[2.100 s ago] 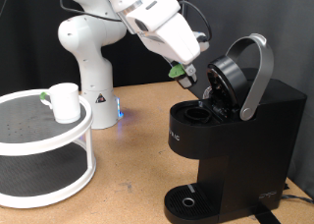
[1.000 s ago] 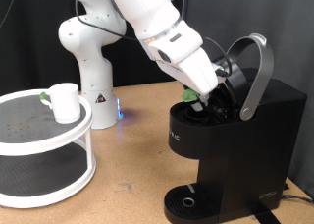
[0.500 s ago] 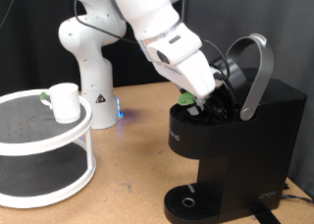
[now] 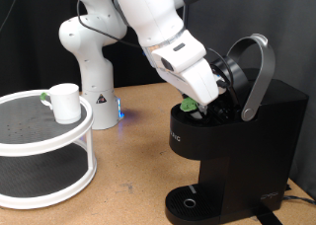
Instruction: Make a cup of coffee with the keurig machine
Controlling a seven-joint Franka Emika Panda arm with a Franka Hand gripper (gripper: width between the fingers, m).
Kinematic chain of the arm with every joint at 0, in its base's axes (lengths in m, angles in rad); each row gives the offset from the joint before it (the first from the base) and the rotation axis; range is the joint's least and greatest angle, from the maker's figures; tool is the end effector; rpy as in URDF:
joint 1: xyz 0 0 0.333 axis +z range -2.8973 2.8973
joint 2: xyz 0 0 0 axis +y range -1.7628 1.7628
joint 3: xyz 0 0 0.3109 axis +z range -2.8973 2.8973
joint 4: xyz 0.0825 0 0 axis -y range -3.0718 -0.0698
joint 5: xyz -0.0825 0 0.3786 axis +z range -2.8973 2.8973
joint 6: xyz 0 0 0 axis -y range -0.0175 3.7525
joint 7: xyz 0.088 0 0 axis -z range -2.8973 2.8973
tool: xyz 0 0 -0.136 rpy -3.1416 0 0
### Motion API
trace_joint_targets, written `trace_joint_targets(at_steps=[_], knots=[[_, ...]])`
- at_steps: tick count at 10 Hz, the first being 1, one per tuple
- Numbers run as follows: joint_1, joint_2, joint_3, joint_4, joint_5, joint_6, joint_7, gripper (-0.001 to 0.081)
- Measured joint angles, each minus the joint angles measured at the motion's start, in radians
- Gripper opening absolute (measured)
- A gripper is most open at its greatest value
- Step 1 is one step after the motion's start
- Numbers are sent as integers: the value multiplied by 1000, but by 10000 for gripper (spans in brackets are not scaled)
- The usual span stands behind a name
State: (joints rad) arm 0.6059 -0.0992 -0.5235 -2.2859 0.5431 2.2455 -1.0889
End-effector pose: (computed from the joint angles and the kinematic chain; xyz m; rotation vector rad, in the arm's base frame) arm 0.5047 0.0676 0.3691 -2.4828 -1.1024 -0.3630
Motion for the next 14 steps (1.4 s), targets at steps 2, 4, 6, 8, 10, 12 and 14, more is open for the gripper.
trace_joint_targets(at_steps=[2, 4, 6, 8, 10, 12, 14], knots=[[0, 9, 6, 1, 5, 9, 0, 468], [0, 18, 11, 3, 14, 18, 0, 468], [0, 22, 13, 4, 16, 24, 0, 468], [0, 23, 14, 4, 16, 24, -1, 468], [0, 25, 14, 2, 16, 24, -1, 468], [0, 42, 15, 0, 21, 39, -4, 694], [0, 46, 15, 4, 38, 48, -16, 789]])
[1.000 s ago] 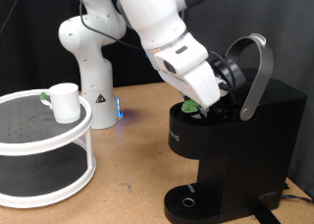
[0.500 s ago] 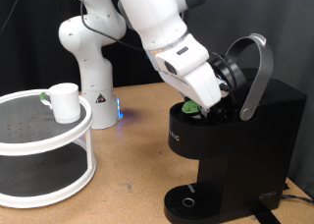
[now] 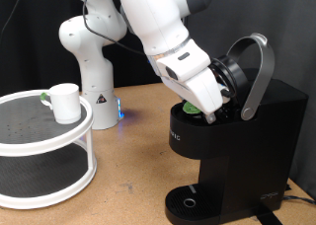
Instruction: Make a cup of coffee with the keurig machine
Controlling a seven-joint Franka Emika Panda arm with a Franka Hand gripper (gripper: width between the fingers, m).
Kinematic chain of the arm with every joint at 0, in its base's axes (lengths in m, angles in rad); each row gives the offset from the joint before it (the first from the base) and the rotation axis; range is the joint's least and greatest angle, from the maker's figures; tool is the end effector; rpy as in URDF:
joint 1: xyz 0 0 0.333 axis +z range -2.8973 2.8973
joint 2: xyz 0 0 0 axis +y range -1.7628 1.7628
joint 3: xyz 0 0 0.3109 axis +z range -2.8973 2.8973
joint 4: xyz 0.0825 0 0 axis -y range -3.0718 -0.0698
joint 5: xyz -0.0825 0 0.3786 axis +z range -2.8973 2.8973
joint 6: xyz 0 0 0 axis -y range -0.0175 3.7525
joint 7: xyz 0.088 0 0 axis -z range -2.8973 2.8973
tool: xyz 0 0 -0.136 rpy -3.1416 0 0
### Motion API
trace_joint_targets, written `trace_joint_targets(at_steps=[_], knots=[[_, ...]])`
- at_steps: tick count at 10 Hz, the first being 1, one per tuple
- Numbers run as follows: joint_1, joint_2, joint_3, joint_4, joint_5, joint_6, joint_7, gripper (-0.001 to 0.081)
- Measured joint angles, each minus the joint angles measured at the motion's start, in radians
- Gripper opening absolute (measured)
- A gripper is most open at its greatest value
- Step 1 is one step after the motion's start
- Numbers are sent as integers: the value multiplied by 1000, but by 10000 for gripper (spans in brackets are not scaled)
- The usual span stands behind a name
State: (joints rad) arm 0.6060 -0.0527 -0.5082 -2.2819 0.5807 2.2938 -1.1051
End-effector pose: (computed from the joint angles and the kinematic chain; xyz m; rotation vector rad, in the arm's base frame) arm 0.5123 0.0741 0.3542 -2.5024 -1.0933 -0.3773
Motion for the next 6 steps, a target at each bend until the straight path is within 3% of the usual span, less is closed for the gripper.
trace_joint_targets(at_steps=[6], knots=[[0, -23, -3, 3, 107, -48, -99, 805]])
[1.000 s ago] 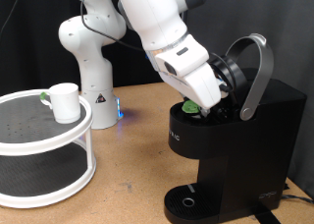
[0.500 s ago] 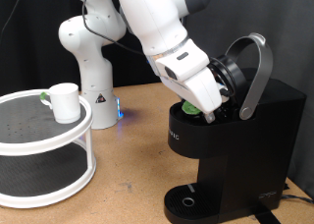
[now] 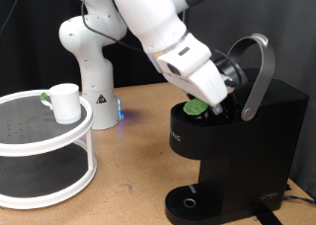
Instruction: Make a cup of coffee with the keurig machine
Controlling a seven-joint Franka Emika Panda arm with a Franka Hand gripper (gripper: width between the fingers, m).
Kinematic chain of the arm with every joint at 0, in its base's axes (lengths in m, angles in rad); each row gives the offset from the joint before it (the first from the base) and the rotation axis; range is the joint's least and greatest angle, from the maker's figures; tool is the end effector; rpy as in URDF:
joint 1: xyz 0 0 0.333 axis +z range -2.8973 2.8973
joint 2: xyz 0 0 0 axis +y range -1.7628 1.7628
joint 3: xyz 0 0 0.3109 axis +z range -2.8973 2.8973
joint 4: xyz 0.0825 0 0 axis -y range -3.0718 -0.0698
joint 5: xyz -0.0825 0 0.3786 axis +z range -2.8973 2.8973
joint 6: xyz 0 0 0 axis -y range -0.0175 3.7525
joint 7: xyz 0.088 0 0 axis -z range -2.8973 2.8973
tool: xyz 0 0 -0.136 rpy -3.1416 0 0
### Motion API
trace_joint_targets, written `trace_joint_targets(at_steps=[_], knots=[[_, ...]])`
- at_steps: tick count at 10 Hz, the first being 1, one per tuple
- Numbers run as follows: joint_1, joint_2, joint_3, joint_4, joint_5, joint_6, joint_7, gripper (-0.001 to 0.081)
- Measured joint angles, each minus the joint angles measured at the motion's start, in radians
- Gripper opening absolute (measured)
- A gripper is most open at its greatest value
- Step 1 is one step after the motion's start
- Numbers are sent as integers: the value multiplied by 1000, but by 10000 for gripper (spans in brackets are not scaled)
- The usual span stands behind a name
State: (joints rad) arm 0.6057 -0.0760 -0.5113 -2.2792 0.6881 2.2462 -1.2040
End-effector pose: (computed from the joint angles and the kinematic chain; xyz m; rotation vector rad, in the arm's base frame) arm 0.5084 0.0802 0.3655 -2.3880 -1.1023 -0.4379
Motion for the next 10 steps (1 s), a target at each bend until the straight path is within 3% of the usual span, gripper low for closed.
trace_joint_targets(at_steps=[3, 5, 10], knots=[[-7, -62, -5, 6, 0, -76, -10, 805], [-12, -88, -4, 8, -61, -127, 33, 805], [-13, -94, -2, 5, -141, -148, 115, 805]])
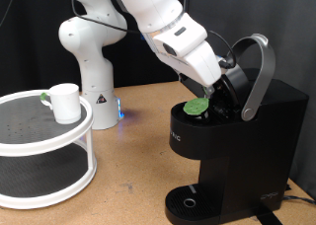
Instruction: Make a cup of coffee with the keurig machine
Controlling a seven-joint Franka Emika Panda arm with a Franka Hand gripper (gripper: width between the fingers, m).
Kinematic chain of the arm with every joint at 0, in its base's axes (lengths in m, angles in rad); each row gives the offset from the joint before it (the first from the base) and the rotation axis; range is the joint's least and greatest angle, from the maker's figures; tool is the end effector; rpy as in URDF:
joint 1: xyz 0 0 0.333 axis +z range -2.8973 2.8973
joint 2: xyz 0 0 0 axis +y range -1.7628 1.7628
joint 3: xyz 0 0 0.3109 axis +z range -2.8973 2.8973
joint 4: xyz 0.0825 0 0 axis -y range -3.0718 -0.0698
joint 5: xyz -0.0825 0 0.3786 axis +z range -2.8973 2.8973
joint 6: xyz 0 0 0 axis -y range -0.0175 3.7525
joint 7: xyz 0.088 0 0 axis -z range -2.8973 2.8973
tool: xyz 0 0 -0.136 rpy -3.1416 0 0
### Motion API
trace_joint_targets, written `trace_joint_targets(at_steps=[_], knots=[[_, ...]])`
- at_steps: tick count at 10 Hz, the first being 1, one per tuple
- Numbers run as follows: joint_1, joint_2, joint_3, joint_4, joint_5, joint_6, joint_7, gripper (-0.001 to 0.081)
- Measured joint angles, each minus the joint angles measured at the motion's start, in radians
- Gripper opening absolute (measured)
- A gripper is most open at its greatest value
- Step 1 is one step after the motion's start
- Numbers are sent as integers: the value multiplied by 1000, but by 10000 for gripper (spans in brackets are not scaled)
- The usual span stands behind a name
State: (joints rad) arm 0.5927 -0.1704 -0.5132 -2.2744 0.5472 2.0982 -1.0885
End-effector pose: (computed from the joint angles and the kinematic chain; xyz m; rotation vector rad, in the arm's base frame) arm 0.4860 0.0748 0.3971 -2.3708 -1.1239 -0.3104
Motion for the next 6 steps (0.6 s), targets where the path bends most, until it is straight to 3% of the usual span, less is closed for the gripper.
trace_joint_targets(at_steps=[6], knots=[[0, 5, 3, -26, -42, 0, 33, 805]])
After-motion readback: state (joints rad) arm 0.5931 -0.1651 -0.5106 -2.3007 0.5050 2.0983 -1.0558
